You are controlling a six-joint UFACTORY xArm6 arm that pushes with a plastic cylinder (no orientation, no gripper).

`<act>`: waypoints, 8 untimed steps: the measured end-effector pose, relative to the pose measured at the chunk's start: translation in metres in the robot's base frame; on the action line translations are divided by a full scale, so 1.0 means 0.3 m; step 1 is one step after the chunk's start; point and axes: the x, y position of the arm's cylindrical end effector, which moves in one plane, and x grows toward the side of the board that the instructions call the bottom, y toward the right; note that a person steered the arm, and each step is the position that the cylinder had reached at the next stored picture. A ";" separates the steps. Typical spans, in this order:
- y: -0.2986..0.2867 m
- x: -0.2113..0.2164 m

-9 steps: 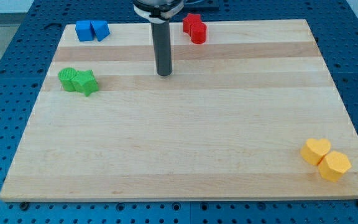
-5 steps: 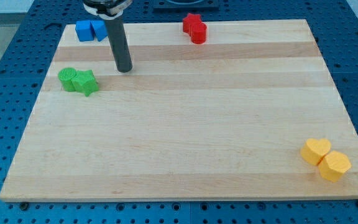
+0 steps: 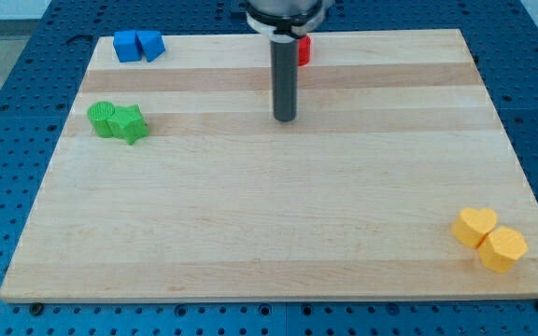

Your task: Point at the yellow hexagon

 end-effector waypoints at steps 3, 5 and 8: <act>0.270 0.106; 0.487 0.131; 0.615 0.168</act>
